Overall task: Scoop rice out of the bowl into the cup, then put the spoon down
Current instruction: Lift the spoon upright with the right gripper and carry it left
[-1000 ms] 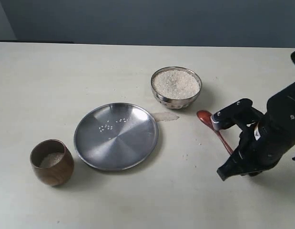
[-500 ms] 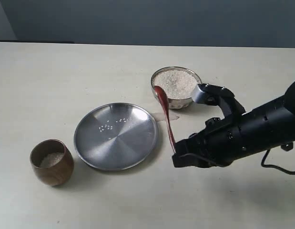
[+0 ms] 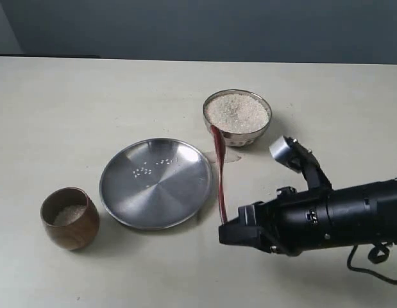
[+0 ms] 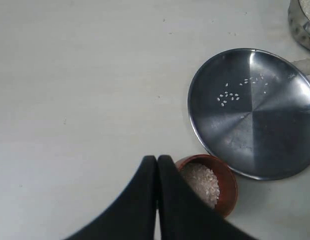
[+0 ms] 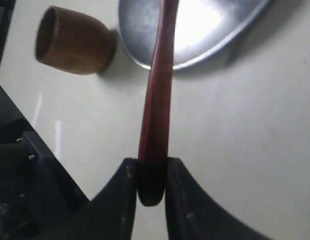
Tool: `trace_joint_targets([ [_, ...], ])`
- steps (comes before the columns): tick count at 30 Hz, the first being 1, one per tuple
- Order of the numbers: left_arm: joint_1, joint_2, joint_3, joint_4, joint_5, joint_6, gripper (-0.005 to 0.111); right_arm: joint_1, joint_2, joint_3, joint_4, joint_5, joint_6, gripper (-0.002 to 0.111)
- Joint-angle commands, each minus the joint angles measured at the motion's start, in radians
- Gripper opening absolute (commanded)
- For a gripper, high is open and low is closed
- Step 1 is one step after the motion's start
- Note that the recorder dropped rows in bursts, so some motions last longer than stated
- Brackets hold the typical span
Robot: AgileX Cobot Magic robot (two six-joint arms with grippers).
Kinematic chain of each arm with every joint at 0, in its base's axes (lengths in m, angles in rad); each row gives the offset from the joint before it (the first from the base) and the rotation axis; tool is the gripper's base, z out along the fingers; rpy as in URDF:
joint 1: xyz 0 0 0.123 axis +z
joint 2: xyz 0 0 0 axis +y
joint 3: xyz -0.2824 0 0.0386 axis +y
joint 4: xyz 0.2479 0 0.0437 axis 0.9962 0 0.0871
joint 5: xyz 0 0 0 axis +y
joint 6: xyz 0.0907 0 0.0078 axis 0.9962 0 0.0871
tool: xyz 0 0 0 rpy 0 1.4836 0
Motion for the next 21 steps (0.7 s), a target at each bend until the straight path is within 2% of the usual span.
trace_joint_targets([
  [1,0.0,0.0,-0.004,0.001,-0.01,0.0,0.0,-0.001,0.039,0.034,0.011,-0.038,-0.043,-0.001],
  [11,0.0,0.0,-0.004,0.001,-0.01,0.0,0.0,-0.001,0.112,0.032,0.011,-0.008,-0.08,-0.001],
  [21,0.0,0.0,-0.004,0.001,-0.01,0.0,0.0,-0.001,0.118,-0.051,0.011,0.362,-0.125,-0.001],
])
